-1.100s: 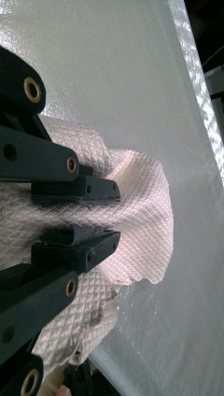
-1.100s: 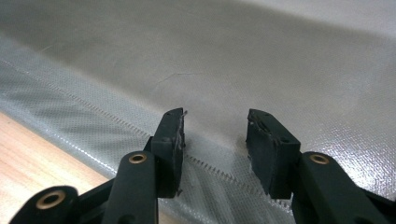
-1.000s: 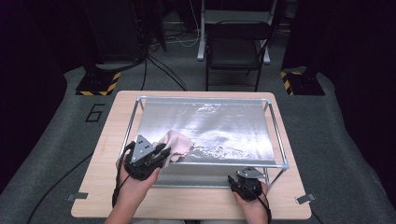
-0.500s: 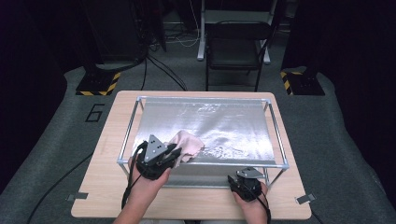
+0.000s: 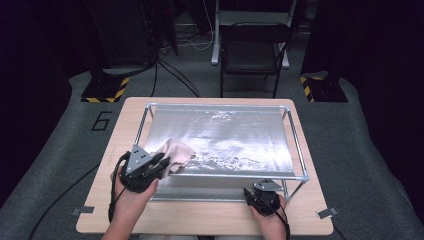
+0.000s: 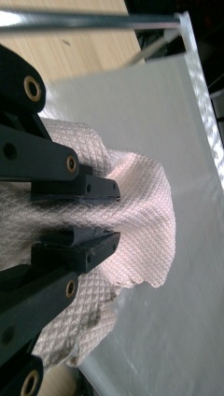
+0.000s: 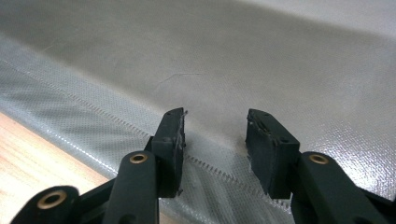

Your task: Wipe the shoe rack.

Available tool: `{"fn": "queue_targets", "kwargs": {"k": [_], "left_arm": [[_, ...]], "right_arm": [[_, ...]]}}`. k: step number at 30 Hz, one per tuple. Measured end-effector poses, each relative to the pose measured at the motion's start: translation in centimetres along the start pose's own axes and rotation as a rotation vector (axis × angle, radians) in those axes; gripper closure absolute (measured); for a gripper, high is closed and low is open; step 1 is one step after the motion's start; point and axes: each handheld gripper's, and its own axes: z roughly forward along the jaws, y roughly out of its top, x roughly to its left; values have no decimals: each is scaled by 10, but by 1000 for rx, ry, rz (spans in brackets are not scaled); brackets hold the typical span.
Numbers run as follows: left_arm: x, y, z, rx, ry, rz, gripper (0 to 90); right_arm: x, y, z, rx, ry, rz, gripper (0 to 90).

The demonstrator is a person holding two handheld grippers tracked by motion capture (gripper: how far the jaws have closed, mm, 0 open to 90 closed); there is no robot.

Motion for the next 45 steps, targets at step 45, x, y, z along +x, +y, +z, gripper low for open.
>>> {"fn": "queue_targets", "kwargs": {"k": [45], "left_arm": [[-35,17,30,3,-42,8,737]], "right_arm": [[-1,0,1,1,-8,-14,570]]}}
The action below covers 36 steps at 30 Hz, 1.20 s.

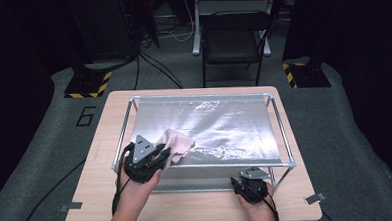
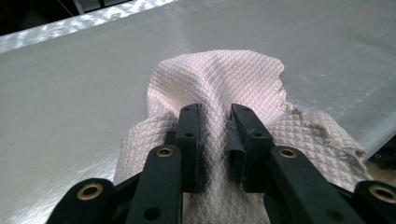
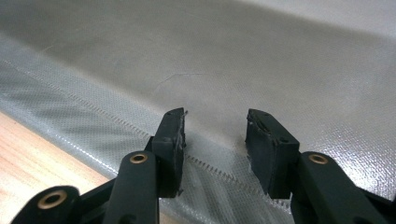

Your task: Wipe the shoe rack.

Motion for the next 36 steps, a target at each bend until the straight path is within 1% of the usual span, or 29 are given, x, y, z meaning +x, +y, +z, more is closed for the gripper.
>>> {"fn": "queue_targets", "kwargs": {"k": [1,3,5,7,8,9,12,13,15,16,18,19,21,22,23,24,25,26,29,30,31,32,33,34,35,36], "left_arm": [[-2,1,1,10,-12,0,737],[-6,3,4,4,-11,13,737],[-9,5,7,2,-21,18,737],[-13,6,9,5,-37,14,737],[-14,7,10,5,-34,21,737],[-15,8,12,9,-44,23,737],[-21,11,16,8,-53,24,737],[-25,12,18,3,-55,17,737],[-28,13,20,11,-63,24,737],[-29,14,22,5,-63,34,737],[-33,16,24,13,-72,31,737],[-34,17,25,10,-71,38,736],[-36,19,26,13,-81,38,734],[-37,20,26,17,-81,50,728],[-37,21,26,11,-79,60,719],[-38,21,26,5,-80,58,705],[-37,22,24,11,-77,69,686],[-37,21,24,-1,-80,58,656],[-33,21,19,-15,-89,48,582],[-31,21,17,-19,-86,52,564],[-30,21,14,-23,-91,39,547],[-27,21,11,-23,-93,33,531],[-25,20,8,-30,-96,30,522],[-24,20,4,-35,-93,17,513],[-21,19,0,-43,-88,22,503],[-19,19,-2,-48,-81,24,490]], "right_arm": [[0,0,0,0,0,0,570],[0,0,0,0,0,0,570],[0,0,0,0,1,1,570],[0,0,0,0,1,0,571],[0,0,0,1,-6,0,570],[0,0,0,0,0,0,570],[0,0,0,0,0,0,570],[0,0,0,0,0,0,571],[0,0,0,0,0,-1,571],[0,0,0,0,0,-1,571],[0,0,0,0,0,0,571],[0,0,0,0,1,0,571],[0,0,0,1,-5,0,571],[1,0,0,-7,20,16,571],[1,0,-1,-3,9,14,571],[1,0,-1,-1,9,14,571],[1,0,-1,-1,9,13,571],[1,0,-1,-1,10,13,571],[1,0,-1,-1,9,13,571],[1,0,-1,-1,9,14,571],[0,0,-1,1,2,4,571],[1,0,-1,-1,9,13,571],[0,0,-1,1,2,5,571],[1,0,-1,-1,9,13,571],[1,0,-1,-1,9,13,571],[0,0,-1,1,2,4,571]]}}
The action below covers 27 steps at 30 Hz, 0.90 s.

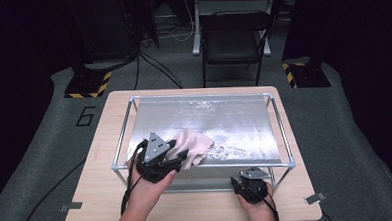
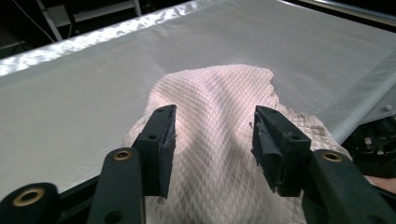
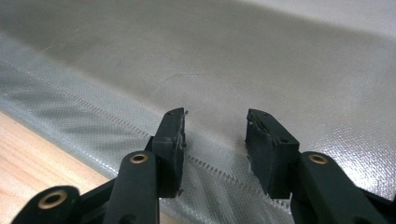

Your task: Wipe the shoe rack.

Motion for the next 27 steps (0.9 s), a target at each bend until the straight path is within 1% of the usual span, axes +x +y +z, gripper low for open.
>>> {"fn": "queue_targets", "kwargs": {"k": [3,4,6,7,8,10,11,12,16,18,19,21,22,23,24,25,26,27], "left_arm": [[7,-2,-11,-19,6,-16,473],[9,-2,-12,-27,15,-19,464],[13,-4,-17,-35,19,-22,460],[15,-5,-19,-31,28,-25,459],[17,-6,-22,-22,25,-23,460],[22,-9,-25,-29,39,-35,462],[24,-12,-27,-18,43,-43,465],[27,-15,-28,-16,53,-41,466],[32,-24,-30,-3,68,-60,471],[33,-28,-31,-5,86,-62,470],[34,-29,-32,3,87,-64,470],[36,-33,-33,1,100,-69,468],[38,-34,-34,10,100,-66,465],[38,-35,-34,9,103,-69,463],[39,-36,-33,5,100,-81,461],[40,-38,-33,15,97,-72,461],[40,-39,-32,19,96,-75,460],[40,-40,-31,25,90,-79,460]], "right_arm": [[1,0,0,-3,7,10,571],[1,0,0,-3,8,11,571],[0,0,0,0,0,1,571],[1,0,0,-3,8,11,571],[1,0,0,-3,8,10,571],[0,0,0,-2,6,7,571],[1,0,0,-3,8,10,571],[0,0,0,0,0,0,571],[0,0,0,0,1,1,571],[0,0,0,0,1,1,571],[0,0,0,0,-2,3,571],[0,0,0,1,1,5,570],[-1,0,0,0,6,5,569],[-1,0,0,0,7,5,569],[-1,0,0,-1,7,6,568],[0,0,-1,-5,16,16,563],[1,-1,-1,1,11,34,549],[-1,0,-1,-5,2,5,537]]}}
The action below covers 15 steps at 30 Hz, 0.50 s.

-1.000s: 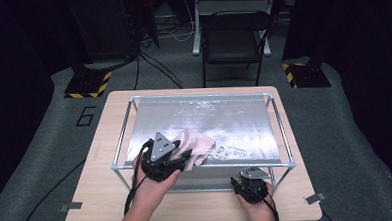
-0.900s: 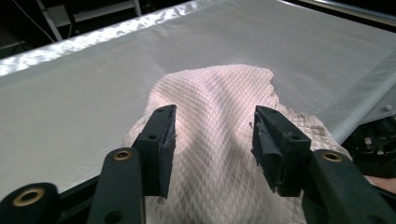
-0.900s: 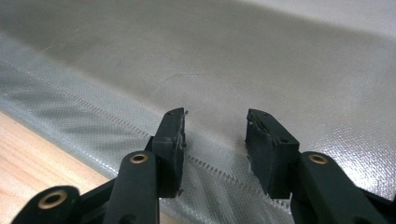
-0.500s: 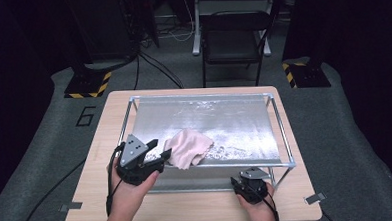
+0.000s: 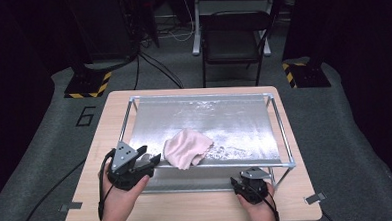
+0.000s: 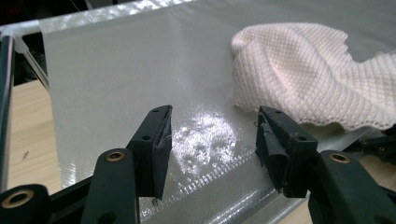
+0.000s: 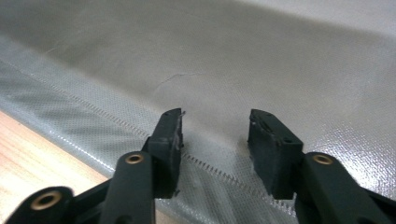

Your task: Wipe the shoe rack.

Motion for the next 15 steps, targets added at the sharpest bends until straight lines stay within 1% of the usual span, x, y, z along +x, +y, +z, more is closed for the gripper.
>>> {"fn": "queue_targets", "kwargs": {"k": [2,3,5,6,7,9,11,12,13,15], "left_arm": [[0,-1,1,-5,-9,-18,466],[1,-2,1,-8,-9,-21,466],[1,-4,2,-20,-10,-29,466],[2,-4,2,-25,-13,-36,466],[3,-5,2,-21,-21,-40,465],[3,-5,3,-24,-24,-46,464],[3,-4,3,-24,-22,-41,463],[3,-4,3,-23,-19,-35,460],[3,-4,3,-21,-15,-28,454],[2,-4,3,-22,-8,-25,443]], "right_arm": [[-1,0,0,-14,6,-18,520],[0,0,0,-15,14,-18,511],[0,0,-1,-11,2,-30,498],[1,-1,-1,-13,-5,-21,493],[3,-1,0,-14,8,4,489],[3,-1,-1,-6,10,-10,483],[2,-1,-2,-16,0,-44,472],[2,0,-3,-3,6,-44,465],[3,1,-4,-6,35,-28,457],[6,1,-5,-1,54,3,440]]}}
